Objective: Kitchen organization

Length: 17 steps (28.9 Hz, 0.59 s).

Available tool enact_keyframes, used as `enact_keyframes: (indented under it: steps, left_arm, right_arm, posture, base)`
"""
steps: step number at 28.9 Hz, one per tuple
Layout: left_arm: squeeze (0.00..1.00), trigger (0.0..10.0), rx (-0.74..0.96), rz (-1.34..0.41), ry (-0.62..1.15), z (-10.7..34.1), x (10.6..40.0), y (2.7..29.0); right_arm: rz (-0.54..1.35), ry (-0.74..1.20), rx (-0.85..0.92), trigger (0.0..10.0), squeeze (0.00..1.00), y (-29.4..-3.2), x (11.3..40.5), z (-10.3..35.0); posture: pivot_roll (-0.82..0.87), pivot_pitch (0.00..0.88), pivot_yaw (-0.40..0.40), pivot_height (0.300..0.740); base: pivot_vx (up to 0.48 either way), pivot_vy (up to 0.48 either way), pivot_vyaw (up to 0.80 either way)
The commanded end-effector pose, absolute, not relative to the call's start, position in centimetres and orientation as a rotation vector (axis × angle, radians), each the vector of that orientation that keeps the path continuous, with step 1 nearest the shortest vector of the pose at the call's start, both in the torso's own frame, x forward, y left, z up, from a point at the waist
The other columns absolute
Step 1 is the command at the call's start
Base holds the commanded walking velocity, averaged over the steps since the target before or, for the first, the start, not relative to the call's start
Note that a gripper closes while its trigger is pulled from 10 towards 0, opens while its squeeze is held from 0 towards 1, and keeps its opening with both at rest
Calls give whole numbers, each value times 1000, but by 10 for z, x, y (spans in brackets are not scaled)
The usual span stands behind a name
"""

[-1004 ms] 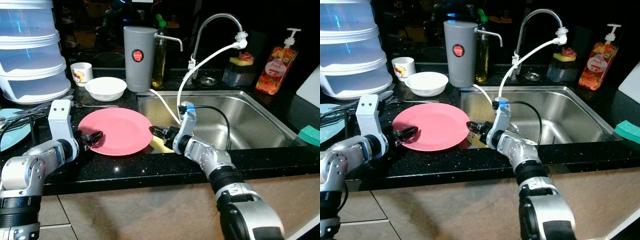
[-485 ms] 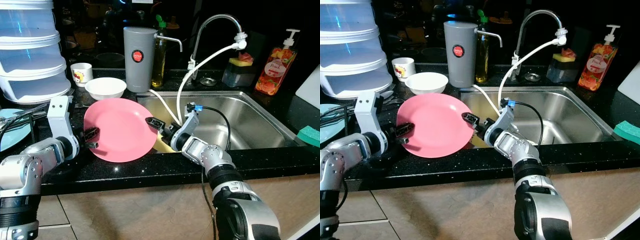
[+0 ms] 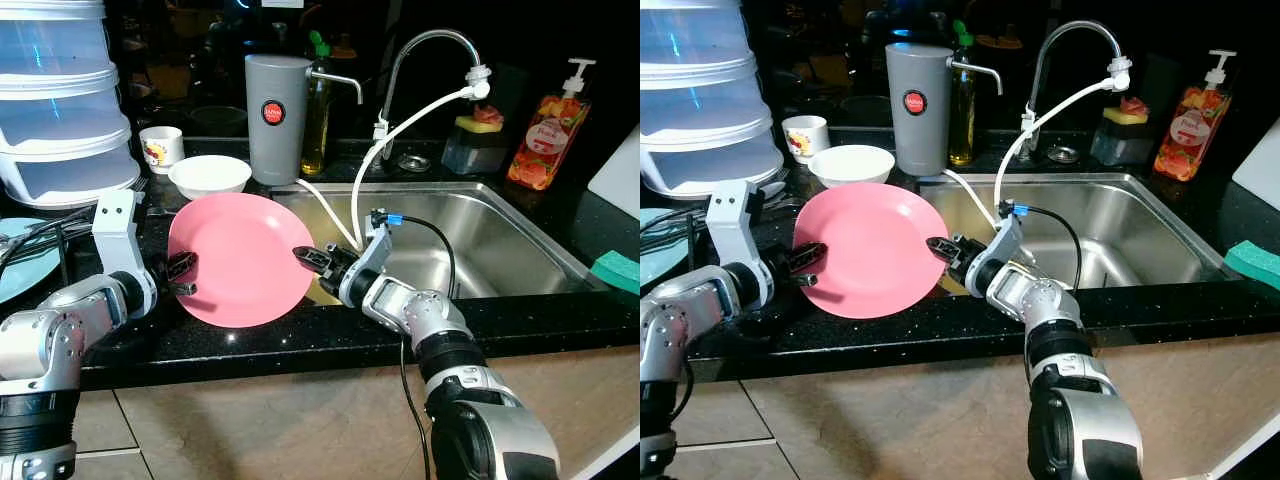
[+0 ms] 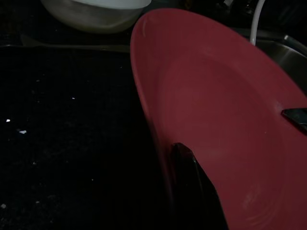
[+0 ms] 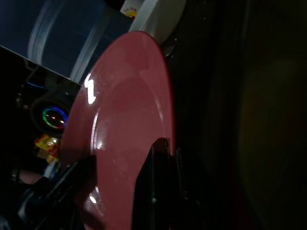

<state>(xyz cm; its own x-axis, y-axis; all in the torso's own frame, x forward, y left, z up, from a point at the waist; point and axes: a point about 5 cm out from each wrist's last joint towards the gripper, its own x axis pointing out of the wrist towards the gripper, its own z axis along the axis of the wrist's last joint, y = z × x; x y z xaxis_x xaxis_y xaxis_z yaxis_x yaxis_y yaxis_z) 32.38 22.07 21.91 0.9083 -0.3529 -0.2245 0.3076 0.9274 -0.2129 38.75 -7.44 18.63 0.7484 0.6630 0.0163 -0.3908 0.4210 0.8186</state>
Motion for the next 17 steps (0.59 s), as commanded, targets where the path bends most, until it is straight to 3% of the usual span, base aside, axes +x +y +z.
enact_keyframes:
  steps: [1,2,3,4,5,6,10,11,12,17]
  left_arm:
    - [0,0,-137,-307,384,196,322,223]
    - [0,0,-137,-301,379,197,322,224]
    - [0,1373,-129,-295,365,198,323,225]
    - [0,3961,-118,-285,345,200,325,226]
    - [0,3961,-118,-285,345,200,325,226]
    - [0,10000,-106,-267,325,202,327,227]
    - [0,10000,-90,-196,211,215,335,233]
    - [290,10000,-107,-189,151,224,337,234]
    - [1000,10000,-134,-183,93,232,339,236]
    - [1000,10000,-157,-174,-25,250,341,237]
  right_arm:
    - [724,273,948,0,0,-72,389,202]
    - [723,267,959,0,0,-73,389,203]
    - [721,260,976,0,0,-74,389,205]
    - [716,252,991,0,0,-76,390,206]
    - [716,252,991,0,0,-76,390,206]
    - [711,244,1002,0,0,-78,390,207]
    - [699,220,1046,0,0,-83,392,212]
    - [695,212,1058,0,0,-85,393,214]
    - [689,204,1066,0,0,-88,394,215]
    - [667,176,1094,0,0,-96,397,220]
  posture:
    - [79,18,-65,740]
    - [79,18,-65,740]
    - [79,19,-65,740]
    - [79,19,-65,740]
    - [79,19,-65,740]
    - [79,19,-64,740]
    - [78,19,-63,740]
    - [77,18,-62,740]
    - [77,17,-61,740]
    - [77,16,-58,740]
  base:
    - [0,0,0]
    - [0,0,0]
    - [0,0,0]
    - [0,0,0]
    - [0,0,0]
    - [0,0,0]
    - [0,0,0]
    - [0,0,0]
    - [0,0,0]
    - [0,0,0]
